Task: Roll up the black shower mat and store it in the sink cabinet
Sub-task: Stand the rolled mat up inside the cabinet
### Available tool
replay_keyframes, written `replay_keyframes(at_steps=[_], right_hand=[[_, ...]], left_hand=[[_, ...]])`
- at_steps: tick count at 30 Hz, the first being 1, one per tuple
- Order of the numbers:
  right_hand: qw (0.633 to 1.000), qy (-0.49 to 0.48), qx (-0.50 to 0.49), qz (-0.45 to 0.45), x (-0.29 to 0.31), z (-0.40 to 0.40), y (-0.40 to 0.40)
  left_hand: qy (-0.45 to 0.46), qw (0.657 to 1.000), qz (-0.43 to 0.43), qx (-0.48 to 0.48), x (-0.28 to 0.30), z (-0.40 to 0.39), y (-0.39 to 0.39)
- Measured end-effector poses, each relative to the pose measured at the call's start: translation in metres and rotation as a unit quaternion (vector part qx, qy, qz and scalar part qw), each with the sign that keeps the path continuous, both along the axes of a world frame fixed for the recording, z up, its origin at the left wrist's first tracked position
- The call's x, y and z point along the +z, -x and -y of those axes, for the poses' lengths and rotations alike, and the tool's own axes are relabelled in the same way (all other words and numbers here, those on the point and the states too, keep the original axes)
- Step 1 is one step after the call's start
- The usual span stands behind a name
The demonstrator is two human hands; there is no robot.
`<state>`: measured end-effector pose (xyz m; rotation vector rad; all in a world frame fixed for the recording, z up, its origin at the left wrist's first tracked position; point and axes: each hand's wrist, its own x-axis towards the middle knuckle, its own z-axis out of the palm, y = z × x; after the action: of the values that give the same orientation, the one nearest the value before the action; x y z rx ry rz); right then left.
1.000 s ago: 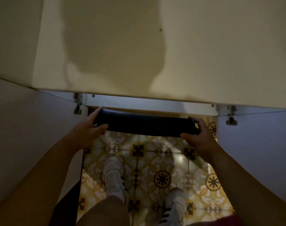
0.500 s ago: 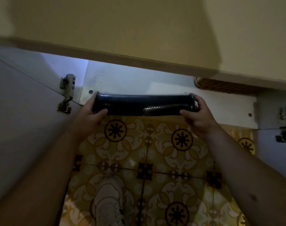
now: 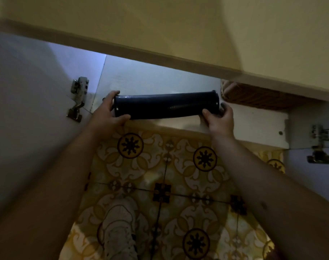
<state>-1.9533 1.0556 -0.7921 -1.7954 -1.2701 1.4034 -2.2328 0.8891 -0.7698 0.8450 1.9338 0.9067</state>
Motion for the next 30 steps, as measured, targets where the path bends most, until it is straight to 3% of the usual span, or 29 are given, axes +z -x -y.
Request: replay_keyframes(at_steps=[2,6,8,13,19,23,26,30], right_hand=[[0.995,0.025,-0.094,0.031,0.003,0.019,0.01],[0.957,0.173,-0.129,-0.195,0.005,0.044,0.04],[0.941,0.191,-0.148,-0.238,0.004,0.049,0.058],[0.958,0.184,-0.135,-0.175,0.0,0.048,0.095],[0.962,0.171,-0.068,-0.203,-0.013,0.047,0.14],[0.978,0.135,-0.048,-0.149,-0.022,0.055,0.157],[0.982,0.119,-0.04,-0.138,-0.025,0.051,0.157],[0.992,0.064,-0.004,-0.109,-0.028,0.047,0.16]], left_hand=[[-0.008,1.0,-0.021,0.003,0.0,0.004,-0.005],[-0.052,0.998,-0.01,0.038,-0.008,0.011,-0.019],[-0.07,0.996,-0.02,0.059,-0.014,0.015,-0.026],[-0.084,0.983,-0.074,0.143,-0.021,0.016,-0.046],[-0.081,0.968,-0.035,0.236,-0.019,0.01,-0.062],[-0.013,0.969,-0.01,0.246,-0.018,0.011,-0.06],[-0.016,0.962,0.043,0.271,-0.015,0.014,-0.056],[-0.004,0.942,0.049,0.333,-0.01,0.007,-0.051]])
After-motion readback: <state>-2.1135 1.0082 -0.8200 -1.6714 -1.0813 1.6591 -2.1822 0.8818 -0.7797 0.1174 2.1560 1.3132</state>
